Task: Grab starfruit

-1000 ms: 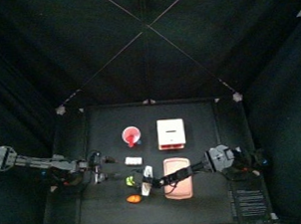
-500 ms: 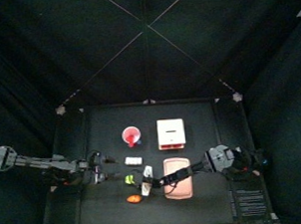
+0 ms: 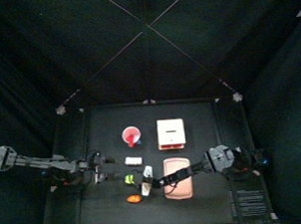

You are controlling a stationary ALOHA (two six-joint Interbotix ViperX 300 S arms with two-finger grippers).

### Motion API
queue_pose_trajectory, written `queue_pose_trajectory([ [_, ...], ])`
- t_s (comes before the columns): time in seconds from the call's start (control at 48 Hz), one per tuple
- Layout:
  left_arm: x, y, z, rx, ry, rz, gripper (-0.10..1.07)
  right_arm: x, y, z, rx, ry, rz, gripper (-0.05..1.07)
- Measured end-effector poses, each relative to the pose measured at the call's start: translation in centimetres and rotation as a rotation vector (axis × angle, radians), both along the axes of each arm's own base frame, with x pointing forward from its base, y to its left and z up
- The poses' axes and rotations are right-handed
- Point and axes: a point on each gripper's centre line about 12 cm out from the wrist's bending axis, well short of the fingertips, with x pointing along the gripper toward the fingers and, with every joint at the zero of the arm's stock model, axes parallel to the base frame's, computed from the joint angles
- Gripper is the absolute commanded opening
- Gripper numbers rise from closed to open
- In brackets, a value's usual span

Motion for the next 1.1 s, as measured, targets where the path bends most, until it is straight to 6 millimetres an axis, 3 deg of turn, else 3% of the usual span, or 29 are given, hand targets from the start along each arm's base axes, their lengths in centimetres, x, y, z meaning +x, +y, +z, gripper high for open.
queue_pose_trajectory([
  [0.188,0.0,0.0,0.0,0.0,0.0,-0.002,0.97,-0.8,0.3,-0.1,-0.027,0.013,0.021,0.74],
  [0.438,0.0,0.0,-0.1,-0.001,0.003,-0.001,0.97,-1.9,1.0,3.1,-0.024,-0.033,0.035,0.74],
  [0.604,0.0,0.0,-0.1,-0.001,0.002,0.0,0.97,-2.5,1.6,4.0,-0.031,-0.045,0.042,0.74],
  [1.104,0.0,0.0,-0.1,0.0,0.002,0.0,0.97,-2.6,1.8,4.0,-0.041,-0.046,0.042,0.74],
])
